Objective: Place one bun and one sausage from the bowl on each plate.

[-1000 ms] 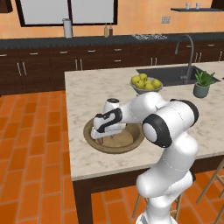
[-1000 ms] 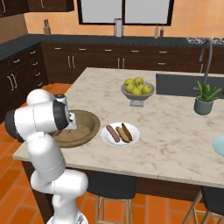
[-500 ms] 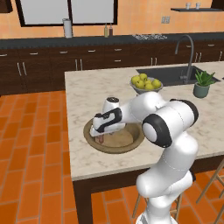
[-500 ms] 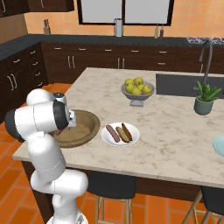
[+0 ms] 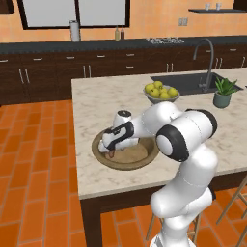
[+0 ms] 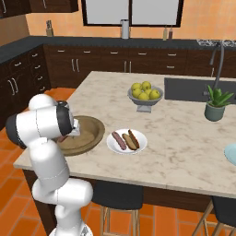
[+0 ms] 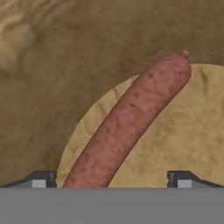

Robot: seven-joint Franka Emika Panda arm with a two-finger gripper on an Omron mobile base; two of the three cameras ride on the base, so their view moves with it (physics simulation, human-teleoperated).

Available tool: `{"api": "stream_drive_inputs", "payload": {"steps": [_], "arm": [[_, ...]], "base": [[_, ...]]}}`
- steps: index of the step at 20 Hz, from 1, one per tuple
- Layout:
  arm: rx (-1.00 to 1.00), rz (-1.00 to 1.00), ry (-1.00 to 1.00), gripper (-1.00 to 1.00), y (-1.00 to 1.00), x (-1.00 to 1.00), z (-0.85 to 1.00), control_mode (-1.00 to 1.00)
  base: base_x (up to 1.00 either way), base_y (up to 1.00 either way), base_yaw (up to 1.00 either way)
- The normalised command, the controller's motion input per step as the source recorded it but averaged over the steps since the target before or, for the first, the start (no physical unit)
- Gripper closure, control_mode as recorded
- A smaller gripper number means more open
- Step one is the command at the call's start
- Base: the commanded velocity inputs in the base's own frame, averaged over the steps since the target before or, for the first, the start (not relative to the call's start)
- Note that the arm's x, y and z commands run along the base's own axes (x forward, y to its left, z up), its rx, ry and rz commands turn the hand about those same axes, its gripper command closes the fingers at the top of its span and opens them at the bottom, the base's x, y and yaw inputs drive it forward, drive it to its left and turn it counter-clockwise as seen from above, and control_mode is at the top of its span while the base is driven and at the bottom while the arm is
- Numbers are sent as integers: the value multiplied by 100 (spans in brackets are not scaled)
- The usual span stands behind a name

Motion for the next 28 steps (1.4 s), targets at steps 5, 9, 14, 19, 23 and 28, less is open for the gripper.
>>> {"api": "stream_drive_inputs", "payload": {"steps": [5,9,14,19,23,28], "arm": [[0,-2,0,-100,-53,0,0,-100],[0,0,2,-100,-47,-2,-11,-100],[1,0,-1,-100,-2,-47,12,-100],[0,-3,-3,-100,37,-20,36,-100],[0,-15,0,-100,34,20,0,-100],[0,-15,0,-100,0,16,-17,-100]], "base": [[0,0,0],[0,0,0],[0,0,0],[0,0,0],[0,0,0],[0,0,0]]}}
